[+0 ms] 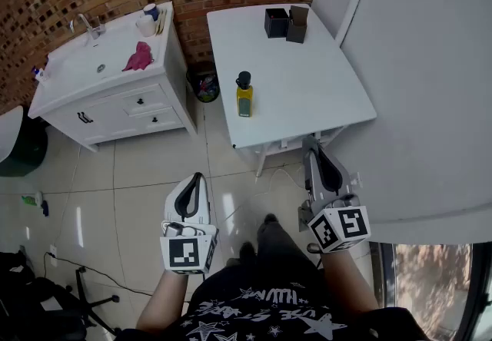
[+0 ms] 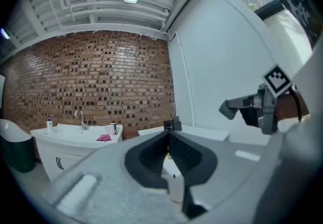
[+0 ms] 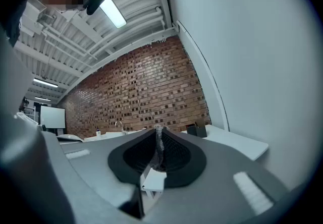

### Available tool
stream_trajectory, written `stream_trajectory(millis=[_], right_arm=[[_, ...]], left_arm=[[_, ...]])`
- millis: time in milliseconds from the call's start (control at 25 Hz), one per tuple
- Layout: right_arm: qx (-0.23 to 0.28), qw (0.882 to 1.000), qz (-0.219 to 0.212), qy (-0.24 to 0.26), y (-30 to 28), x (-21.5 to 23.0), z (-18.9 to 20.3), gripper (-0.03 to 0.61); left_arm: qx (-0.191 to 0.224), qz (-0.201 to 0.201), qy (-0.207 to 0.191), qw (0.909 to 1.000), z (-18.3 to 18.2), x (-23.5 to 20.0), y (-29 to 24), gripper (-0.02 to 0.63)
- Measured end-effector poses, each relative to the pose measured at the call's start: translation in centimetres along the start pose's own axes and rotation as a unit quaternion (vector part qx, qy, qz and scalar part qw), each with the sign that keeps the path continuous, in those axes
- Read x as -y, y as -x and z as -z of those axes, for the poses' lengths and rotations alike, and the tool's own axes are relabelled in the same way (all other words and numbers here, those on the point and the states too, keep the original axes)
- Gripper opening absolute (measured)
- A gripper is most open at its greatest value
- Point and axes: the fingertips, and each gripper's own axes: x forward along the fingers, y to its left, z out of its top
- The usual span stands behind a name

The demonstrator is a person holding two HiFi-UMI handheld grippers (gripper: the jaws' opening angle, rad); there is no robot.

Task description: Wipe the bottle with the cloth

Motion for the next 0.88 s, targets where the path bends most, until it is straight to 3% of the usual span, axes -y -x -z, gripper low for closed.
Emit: stream_trajectory(millis=[360,520,760,880], right_arm=[[0.003,1.000,-0.023,-0.002,-9.4,4.5,0.1,0.037],[0.009,0.999,-0.046,0.026,-13.7,5.9,-1.7,0.037],[-0.012,0.991,-0.121,0.047,-17.6,3.9,-0.9,0.037],[-0.034,0.984,-0.162,0.062,-19.5,2.2,-0.3,0.037]], left_arm=[[-0.014,-0.003,-0.002,0.9999,1.2,0.0,-9.8,0.005],[-0.024,-0.013,0.004,0.9996,0.7,-0.7,-14.0,0.005],[-0.033,-0.032,-0.030,0.9985,1.9,-1.7,-18.1,0.005],[-0.038,-0.033,-0.020,0.9985,2.3,-2.1,-19.3,0.005]])
